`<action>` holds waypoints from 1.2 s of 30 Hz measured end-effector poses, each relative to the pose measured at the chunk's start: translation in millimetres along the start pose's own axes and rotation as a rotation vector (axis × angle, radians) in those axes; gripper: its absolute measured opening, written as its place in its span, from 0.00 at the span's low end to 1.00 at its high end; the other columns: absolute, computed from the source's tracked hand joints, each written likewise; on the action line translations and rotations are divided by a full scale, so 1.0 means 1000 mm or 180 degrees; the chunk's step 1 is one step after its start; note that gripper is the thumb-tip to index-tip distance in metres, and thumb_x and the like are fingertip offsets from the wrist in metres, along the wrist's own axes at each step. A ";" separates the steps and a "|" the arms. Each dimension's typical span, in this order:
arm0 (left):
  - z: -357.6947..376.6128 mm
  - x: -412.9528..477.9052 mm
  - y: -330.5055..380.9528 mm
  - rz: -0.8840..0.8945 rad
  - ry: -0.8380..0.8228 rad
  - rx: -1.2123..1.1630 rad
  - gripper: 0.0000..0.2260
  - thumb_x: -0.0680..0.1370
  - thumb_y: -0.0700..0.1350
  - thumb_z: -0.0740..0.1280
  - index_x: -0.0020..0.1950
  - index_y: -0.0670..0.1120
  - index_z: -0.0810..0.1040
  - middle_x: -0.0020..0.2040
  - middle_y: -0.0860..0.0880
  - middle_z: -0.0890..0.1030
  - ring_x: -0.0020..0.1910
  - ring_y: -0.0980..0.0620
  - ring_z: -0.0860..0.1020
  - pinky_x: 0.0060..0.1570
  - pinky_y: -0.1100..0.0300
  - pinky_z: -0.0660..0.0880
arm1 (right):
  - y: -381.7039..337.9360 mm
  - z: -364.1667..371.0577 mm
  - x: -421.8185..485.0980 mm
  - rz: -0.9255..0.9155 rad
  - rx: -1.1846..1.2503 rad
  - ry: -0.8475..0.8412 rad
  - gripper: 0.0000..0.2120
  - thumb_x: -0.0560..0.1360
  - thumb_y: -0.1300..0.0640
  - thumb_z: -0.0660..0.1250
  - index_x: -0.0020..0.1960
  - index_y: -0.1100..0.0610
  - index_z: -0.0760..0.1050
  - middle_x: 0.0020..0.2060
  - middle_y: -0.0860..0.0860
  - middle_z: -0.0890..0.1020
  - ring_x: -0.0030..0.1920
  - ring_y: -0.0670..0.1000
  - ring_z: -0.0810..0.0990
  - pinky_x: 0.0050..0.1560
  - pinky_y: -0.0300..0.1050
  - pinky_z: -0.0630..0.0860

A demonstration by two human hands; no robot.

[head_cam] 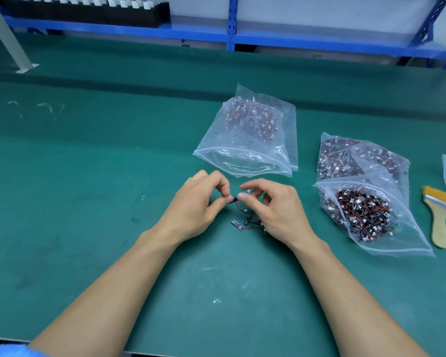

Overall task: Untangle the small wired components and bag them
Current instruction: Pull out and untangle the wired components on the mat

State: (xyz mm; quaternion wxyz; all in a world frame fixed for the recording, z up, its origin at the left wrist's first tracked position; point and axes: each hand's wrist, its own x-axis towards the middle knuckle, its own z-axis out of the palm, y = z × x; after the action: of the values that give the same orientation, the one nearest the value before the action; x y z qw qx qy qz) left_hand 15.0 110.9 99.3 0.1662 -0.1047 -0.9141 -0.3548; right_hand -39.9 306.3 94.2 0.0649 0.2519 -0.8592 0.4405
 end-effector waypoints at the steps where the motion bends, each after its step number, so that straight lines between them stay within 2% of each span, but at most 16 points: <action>1: 0.000 0.000 0.000 -0.0039 -0.0037 -0.0021 0.11 0.79 0.47 0.70 0.45 0.59 0.68 0.42 0.60 0.75 0.44 0.57 0.69 0.40 0.64 0.63 | 0.001 0.000 0.000 -0.0057 0.0037 0.0048 0.10 0.72 0.40 0.70 0.46 0.44 0.82 0.36 0.40 0.81 0.32 0.46 0.75 0.36 0.45 0.72; 3: 0.000 0.001 -0.001 -0.0139 -0.0111 -0.0044 0.12 0.79 0.48 0.69 0.44 0.61 0.67 0.43 0.56 0.76 0.44 0.55 0.70 0.41 0.61 0.64 | 0.002 0.000 0.001 -0.0115 0.0052 0.0099 0.05 0.74 0.45 0.71 0.42 0.45 0.82 0.36 0.41 0.82 0.32 0.45 0.74 0.36 0.44 0.71; 5: 0.000 0.001 -0.001 -0.0195 -0.0173 -0.0036 0.12 0.79 0.48 0.68 0.44 0.61 0.67 0.45 0.52 0.77 0.45 0.53 0.70 0.41 0.59 0.66 | 0.004 -0.001 0.001 -0.0088 0.0054 0.0125 0.05 0.74 0.46 0.72 0.41 0.44 0.81 0.35 0.41 0.81 0.31 0.45 0.73 0.36 0.45 0.71; 8: -0.003 0.000 -0.001 -0.0191 -0.0241 -0.0049 0.11 0.79 0.49 0.65 0.44 0.62 0.65 0.46 0.49 0.79 0.45 0.51 0.70 0.42 0.57 0.68 | 0.005 -0.003 0.003 0.0049 0.0112 0.0270 0.08 0.75 0.46 0.71 0.38 0.40 0.77 0.33 0.39 0.79 0.32 0.46 0.74 0.37 0.48 0.73; 11: -0.005 0.000 0.000 -0.0153 -0.0282 -0.0101 0.07 0.77 0.52 0.61 0.43 0.64 0.64 0.47 0.48 0.80 0.46 0.49 0.71 0.42 0.58 0.66 | 0.006 -0.003 0.004 0.0166 0.0203 0.0394 0.11 0.76 0.46 0.71 0.36 0.40 0.75 0.31 0.37 0.78 0.32 0.44 0.73 0.37 0.47 0.71; 13: -0.004 0.000 0.000 -0.0143 -0.0220 -0.0112 0.09 0.78 0.49 0.62 0.43 0.63 0.65 0.47 0.50 0.79 0.45 0.51 0.70 0.42 0.58 0.65 | 0.005 -0.002 0.004 0.0226 0.0217 0.0431 0.11 0.76 0.46 0.72 0.36 0.41 0.76 0.31 0.38 0.78 0.32 0.43 0.73 0.37 0.48 0.72; 16: -0.006 -0.001 -0.002 -0.0201 0.0129 -0.0109 0.11 0.79 0.42 0.66 0.45 0.59 0.69 0.45 0.62 0.77 0.44 0.57 0.69 0.41 0.62 0.64 | 0.004 -0.004 0.004 0.0373 0.0340 0.0538 0.11 0.72 0.37 0.69 0.40 0.43 0.79 0.33 0.42 0.79 0.31 0.45 0.73 0.39 0.49 0.74; 19: -0.010 0.000 -0.006 -0.0410 0.0462 -0.0088 0.08 0.78 0.44 0.67 0.46 0.57 0.72 0.43 0.65 0.76 0.45 0.63 0.70 0.41 0.68 0.64 | 0.004 -0.008 0.002 0.0179 -0.0139 0.0277 0.10 0.70 0.37 0.69 0.43 0.43 0.81 0.32 0.43 0.77 0.32 0.45 0.73 0.36 0.45 0.71; 22: -0.009 0.001 -0.007 -0.0536 0.0458 0.0064 0.06 0.78 0.44 0.68 0.47 0.56 0.75 0.43 0.63 0.78 0.47 0.61 0.71 0.44 0.61 0.67 | 0.000 -0.006 -0.001 0.0017 -0.0949 -0.0317 0.08 0.70 0.38 0.73 0.42 0.41 0.82 0.34 0.43 0.76 0.37 0.42 0.75 0.37 0.42 0.71; 24: -0.006 0.001 -0.007 -0.0564 0.0407 0.0192 0.05 0.78 0.44 0.68 0.48 0.55 0.77 0.41 0.64 0.78 0.47 0.59 0.71 0.46 0.57 0.68 | -0.003 -0.004 -0.001 0.0037 -0.1186 -0.0506 0.06 0.70 0.40 0.73 0.41 0.41 0.82 0.34 0.43 0.75 0.38 0.42 0.74 0.37 0.42 0.69; 28: 0.000 0.003 -0.005 -0.0653 0.0293 0.0491 0.05 0.77 0.45 0.67 0.47 0.56 0.78 0.37 0.62 0.80 0.44 0.58 0.69 0.47 0.56 0.68 | -0.001 -0.009 -0.001 0.0147 -0.1209 -0.0594 0.02 0.72 0.45 0.73 0.40 0.40 0.81 0.34 0.42 0.77 0.39 0.42 0.75 0.39 0.42 0.71; 32: 0.004 0.005 -0.007 -0.0742 0.0328 0.0747 0.03 0.77 0.47 0.67 0.47 0.55 0.79 0.35 0.61 0.80 0.44 0.55 0.69 0.52 0.56 0.68 | 0.006 -0.014 0.000 0.0235 -0.1207 -0.0607 0.06 0.74 0.49 0.71 0.40 0.41 0.78 0.35 0.41 0.77 0.39 0.41 0.74 0.38 0.42 0.68; 36: 0.003 0.006 -0.009 -0.0744 0.0342 0.0818 0.02 0.77 0.49 0.69 0.45 0.55 0.78 0.34 0.61 0.80 0.44 0.54 0.70 0.52 0.56 0.68 | 0.011 -0.017 0.002 0.0255 -0.1205 -0.0521 0.04 0.77 0.50 0.70 0.46 0.41 0.81 0.38 0.42 0.77 0.41 0.45 0.74 0.39 0.43 0.68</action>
State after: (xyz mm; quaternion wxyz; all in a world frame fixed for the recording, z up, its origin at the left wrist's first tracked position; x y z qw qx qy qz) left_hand 6.1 106.4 93.8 0.1844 0.0435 -0.9476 -0.2570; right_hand -49.0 324.2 96.8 0.0235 0.2357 -0.9384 0.2516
